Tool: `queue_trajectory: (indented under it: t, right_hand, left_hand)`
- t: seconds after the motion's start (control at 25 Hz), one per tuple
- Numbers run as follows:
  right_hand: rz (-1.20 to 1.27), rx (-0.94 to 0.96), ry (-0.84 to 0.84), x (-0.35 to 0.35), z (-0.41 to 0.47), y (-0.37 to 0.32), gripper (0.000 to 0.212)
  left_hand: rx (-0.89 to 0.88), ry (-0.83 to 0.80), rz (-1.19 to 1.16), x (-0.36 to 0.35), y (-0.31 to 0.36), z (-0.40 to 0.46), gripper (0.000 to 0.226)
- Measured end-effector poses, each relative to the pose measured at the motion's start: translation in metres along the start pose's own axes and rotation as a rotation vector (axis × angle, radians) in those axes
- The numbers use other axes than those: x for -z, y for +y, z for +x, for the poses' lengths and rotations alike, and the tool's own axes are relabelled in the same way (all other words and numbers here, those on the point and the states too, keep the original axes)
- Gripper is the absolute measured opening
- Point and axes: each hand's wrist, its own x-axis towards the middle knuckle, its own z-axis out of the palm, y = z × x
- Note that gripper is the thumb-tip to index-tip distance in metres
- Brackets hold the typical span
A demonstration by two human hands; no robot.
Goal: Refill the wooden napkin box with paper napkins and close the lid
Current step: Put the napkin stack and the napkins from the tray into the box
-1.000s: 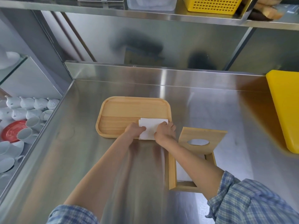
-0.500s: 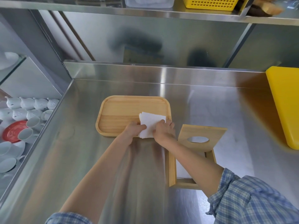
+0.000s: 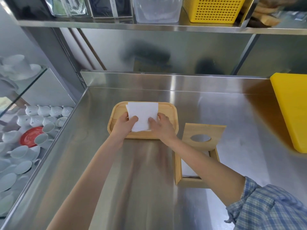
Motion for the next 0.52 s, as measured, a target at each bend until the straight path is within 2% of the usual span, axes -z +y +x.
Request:
queue_trajectory:
  t: [0.16,0.32,0.52]
  right_hand:
    - [0.35,-0.045,-0.062,0.017,-0.032,-0.012,0.044]
    - [0.478,-0.037,-0.062,0.036,-0.055,-0.004,0.029]
    - [0.549,-0.045,0.0,0.071,-0.09,0.014,0.015]
  left_hand:
    - [-0.144,-0.008,-0.11,0.004,0.017,-0.039,0.021]
    - [-0.243,-0.063,-0.123,-0.006,0.027,-0.077,0.02]
    - [-0.24,-0.164,-0.14,-0.025,0.015,-0.113,0.022]
